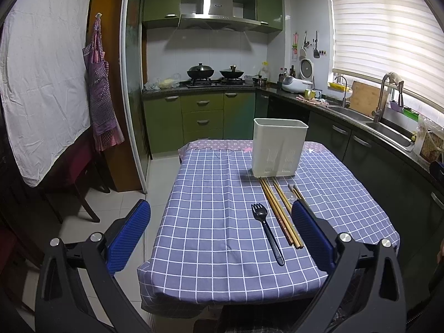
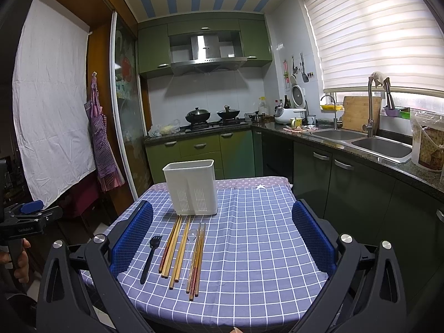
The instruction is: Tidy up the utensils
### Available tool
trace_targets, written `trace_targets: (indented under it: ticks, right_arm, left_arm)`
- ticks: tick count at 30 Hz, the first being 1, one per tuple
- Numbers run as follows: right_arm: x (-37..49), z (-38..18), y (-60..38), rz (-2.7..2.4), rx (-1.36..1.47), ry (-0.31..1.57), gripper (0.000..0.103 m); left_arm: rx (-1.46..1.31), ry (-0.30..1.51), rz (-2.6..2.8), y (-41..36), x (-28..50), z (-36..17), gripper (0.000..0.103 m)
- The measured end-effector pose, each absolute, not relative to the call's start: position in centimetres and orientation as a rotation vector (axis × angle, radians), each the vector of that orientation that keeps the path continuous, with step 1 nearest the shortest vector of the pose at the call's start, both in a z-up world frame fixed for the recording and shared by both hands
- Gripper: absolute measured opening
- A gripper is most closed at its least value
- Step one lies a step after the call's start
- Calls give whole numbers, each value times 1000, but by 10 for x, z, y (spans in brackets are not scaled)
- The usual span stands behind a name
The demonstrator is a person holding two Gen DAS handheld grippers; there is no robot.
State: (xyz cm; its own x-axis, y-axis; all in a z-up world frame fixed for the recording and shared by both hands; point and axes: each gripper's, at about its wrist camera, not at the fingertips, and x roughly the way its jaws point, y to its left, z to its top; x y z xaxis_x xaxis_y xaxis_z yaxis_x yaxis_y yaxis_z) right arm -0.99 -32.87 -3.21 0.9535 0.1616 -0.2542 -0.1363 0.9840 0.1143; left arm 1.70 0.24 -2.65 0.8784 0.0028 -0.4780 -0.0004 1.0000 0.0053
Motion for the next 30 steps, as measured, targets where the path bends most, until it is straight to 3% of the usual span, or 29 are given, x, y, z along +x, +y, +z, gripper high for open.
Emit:
trace_targets:
  ticks: [30]
  right_arm:
    - [-10,-38,-327,151,95,273,99]
  left_arm:
    - [5,514,0,3,20,-28,97]
